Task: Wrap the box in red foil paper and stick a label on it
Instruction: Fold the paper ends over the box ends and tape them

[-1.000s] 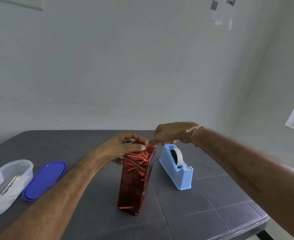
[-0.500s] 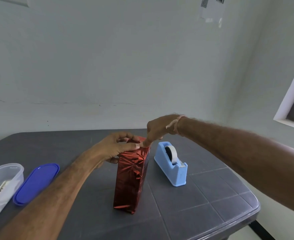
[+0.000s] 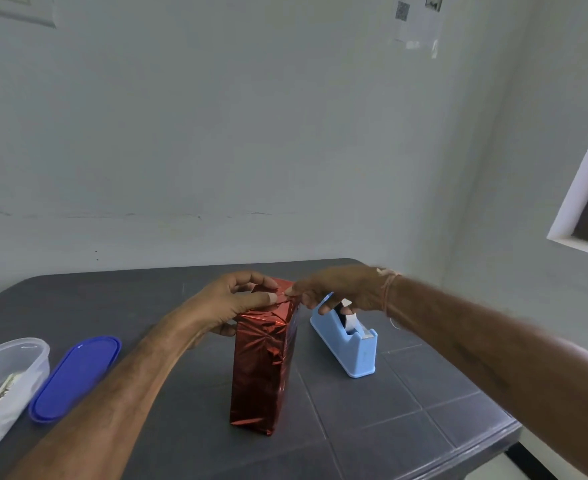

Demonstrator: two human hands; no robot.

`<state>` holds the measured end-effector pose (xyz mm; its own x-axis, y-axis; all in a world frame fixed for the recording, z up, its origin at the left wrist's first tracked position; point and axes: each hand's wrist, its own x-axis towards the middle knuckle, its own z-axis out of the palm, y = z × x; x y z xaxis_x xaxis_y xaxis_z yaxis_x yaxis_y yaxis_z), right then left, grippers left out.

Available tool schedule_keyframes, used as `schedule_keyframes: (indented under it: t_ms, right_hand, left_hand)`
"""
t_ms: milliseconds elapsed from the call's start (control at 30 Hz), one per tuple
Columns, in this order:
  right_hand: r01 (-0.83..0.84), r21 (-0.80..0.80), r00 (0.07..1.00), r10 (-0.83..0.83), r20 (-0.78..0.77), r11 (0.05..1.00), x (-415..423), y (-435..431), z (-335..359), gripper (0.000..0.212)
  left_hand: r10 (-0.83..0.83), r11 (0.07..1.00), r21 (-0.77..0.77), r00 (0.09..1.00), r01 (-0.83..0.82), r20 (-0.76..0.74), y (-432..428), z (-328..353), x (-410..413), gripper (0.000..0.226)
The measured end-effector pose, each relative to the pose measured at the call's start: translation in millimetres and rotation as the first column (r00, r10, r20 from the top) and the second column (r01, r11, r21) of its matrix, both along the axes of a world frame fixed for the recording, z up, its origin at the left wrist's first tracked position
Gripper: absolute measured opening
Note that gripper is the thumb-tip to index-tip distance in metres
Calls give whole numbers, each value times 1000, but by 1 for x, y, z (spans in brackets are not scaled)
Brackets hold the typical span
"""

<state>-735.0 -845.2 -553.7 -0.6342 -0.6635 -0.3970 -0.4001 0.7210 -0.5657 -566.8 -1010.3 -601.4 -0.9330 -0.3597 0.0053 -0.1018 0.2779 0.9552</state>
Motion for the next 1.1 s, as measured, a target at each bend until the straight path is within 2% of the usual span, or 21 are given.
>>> schedule_keyframes:
  t_ms: [100,200,400,533,633,733,800,900,1100]
  right_hand:
    - [36,-88,997,-30,73,995,1,8,-10,47]
    - [81,-190,986,-51,162,979,3,14,-20,68]
    - [196,-364,942,-72,329,911,17,23,-50,43]
    - [271,-514,925,-72,373,814,29,17,-67,42]
    - [256,-600,937,-44,345,758,30,17,-74,36]
    - [233,-643,948,-21,319,730,22,24,-76,28]
    - [256,-667,939,-17,343,700,23,23,-75,32]
    - [271,-657,932,-20,363,703,31,18,-73,40]
    - [313,-670,929,-68,365,673,35,17,-62,40]
  left_hand:
    - [0,1000,3,1000,0,1,2,0,1,20]
    - [8,1000,12,1000,-8,3,2,0,2,19]
    - [4,999,47,1000,-3,-2,2,-3,4,23]
    - [12,998,57,1000,-12,-1,4,-3,3,27]
    - [16,999,51,1000,-17,5,4,-1,3,29]
    - [16,999,40,1000,-17,18,6,0,1,28]
    - [19,999,36,1000,-20,25,7,0,0,29]
    - [35,999,34,999,-36,24,6,-2,0,30]
    - [54,998,30,998,-55,24,13,1,0,24]
